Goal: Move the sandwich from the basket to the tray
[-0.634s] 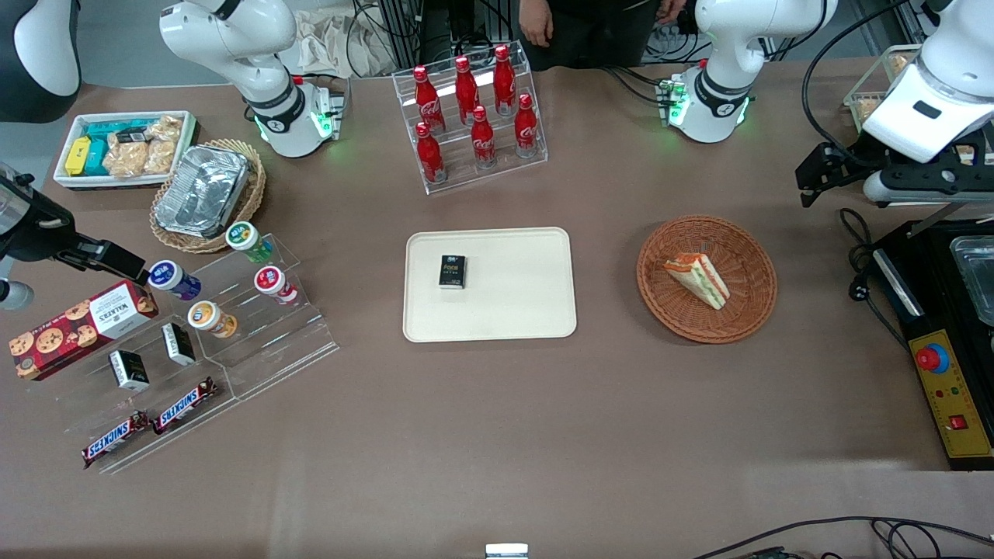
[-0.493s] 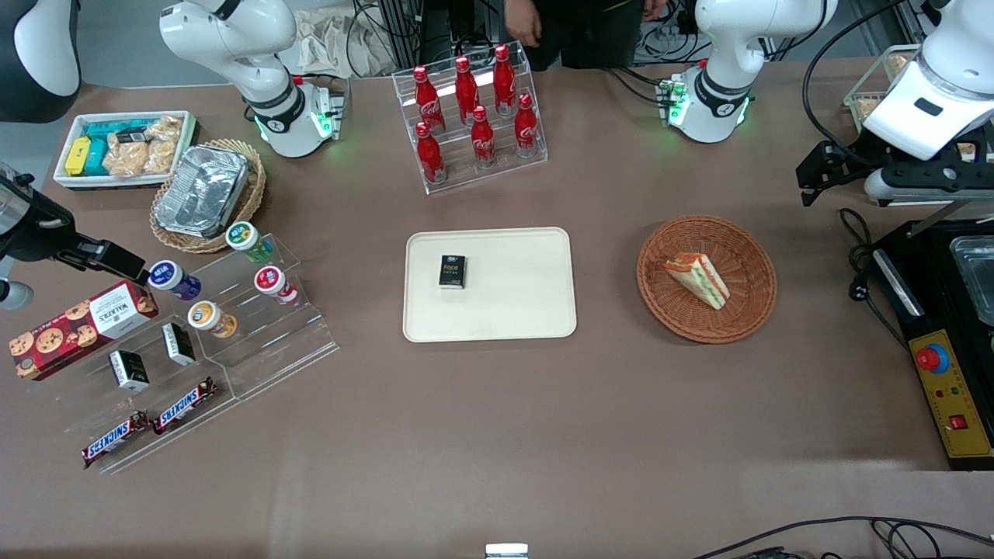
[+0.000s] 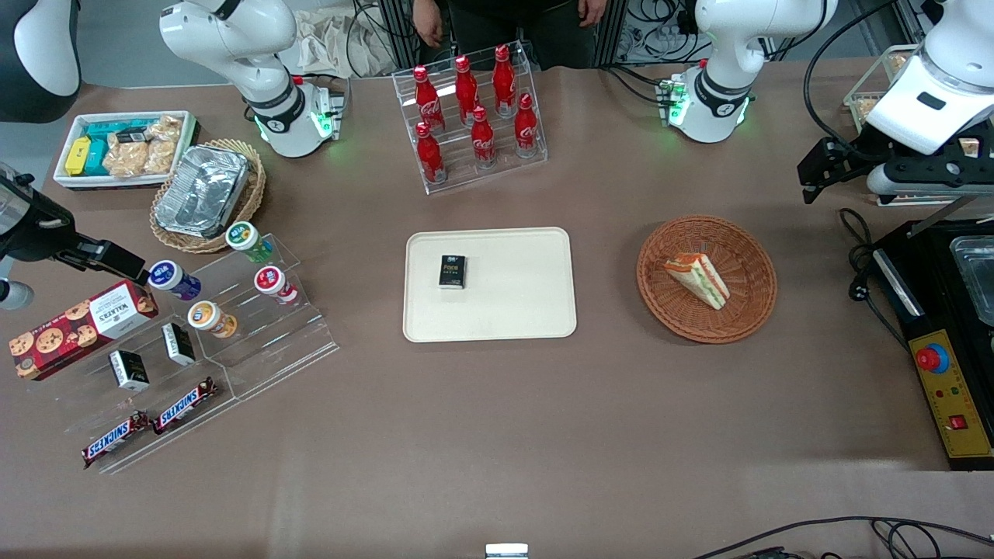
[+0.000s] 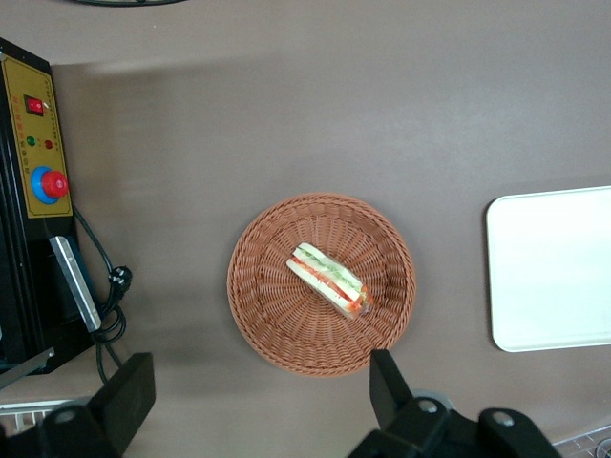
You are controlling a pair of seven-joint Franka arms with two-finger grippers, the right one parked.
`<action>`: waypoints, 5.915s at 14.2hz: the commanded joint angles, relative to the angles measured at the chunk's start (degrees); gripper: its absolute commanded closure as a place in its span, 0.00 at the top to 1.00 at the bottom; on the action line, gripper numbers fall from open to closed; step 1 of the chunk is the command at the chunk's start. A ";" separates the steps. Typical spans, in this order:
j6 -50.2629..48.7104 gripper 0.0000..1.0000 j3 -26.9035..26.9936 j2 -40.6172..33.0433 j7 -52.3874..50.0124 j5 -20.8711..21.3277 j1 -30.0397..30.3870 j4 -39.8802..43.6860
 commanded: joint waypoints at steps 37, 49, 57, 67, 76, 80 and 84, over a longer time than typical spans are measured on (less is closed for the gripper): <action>45.56 0.99 -4.84 11.14 -56.04 -4.40 -0.36 -39.53; 56.21 0.09 -4.49 16.78 -57.28 -3.78 -1.95 -42.87; 41.86 0.00 -4.58 5.02 -53.51 -3.34 -1.86 -37.18; 7.52 0.00 -5.19 1.05 -30.94 -9.58 -2.56 -11.75; 17.27 0.00 -16.97 5.78 -28.00 -6.86 -9.49 -12.37; 28.33 0.00 -16.97 10.61 -29.59 -4.40 -14.59 -18.33; 41.16 0.00 -16.80 16.33 -30.38 -2.21 -17.32 -24.57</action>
